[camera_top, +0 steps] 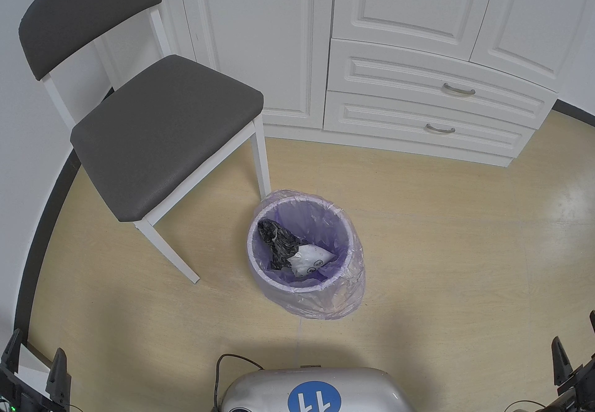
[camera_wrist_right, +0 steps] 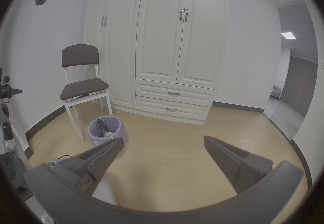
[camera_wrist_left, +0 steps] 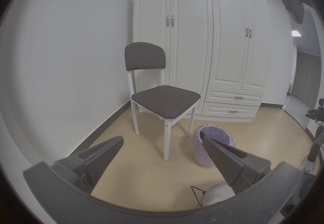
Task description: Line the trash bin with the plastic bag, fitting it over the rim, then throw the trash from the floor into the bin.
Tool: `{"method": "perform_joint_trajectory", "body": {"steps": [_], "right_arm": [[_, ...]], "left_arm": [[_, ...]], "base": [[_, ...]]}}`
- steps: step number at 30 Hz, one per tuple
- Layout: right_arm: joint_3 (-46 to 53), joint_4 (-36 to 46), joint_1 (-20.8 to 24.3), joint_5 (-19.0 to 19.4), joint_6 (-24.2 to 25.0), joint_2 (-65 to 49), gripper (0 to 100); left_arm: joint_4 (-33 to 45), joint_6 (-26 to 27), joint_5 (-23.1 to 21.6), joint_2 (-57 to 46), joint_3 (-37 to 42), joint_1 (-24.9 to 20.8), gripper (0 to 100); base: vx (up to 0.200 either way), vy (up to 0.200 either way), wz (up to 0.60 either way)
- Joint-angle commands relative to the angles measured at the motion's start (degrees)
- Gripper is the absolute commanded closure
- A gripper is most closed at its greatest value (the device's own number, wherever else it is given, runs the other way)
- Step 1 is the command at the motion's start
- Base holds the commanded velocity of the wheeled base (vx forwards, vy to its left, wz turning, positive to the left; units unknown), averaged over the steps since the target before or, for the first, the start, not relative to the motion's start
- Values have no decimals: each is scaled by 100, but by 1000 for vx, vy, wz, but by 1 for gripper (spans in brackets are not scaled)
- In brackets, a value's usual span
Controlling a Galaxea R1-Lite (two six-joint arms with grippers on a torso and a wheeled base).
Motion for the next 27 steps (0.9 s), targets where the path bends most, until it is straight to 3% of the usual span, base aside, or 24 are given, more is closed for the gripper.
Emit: {"method": "perform_joint_trajectory", "body": {"steps": [1,10,16,21,27], "right_arm": [[75,383,-1,451,222,-82,0],[101,347,-1,354,407,-82,0],[92,356,-1,363,231,-73,0],[92,347,16,336,583,-82,0],[92,347,16,319,539,-73,0]], "left_arm": [[100,73,-64,-85,99,2,0],[144,161,-125,-85,99,2,0],[144,134,-117,-85,99,2,0],[153,301,-178,-85,99,-7,0],[153,266,-213,-85,99,2,0]], "base": [[0,0,0],[0,0,0],[0,0,0],[0,0,0],[0,0,0]]}}
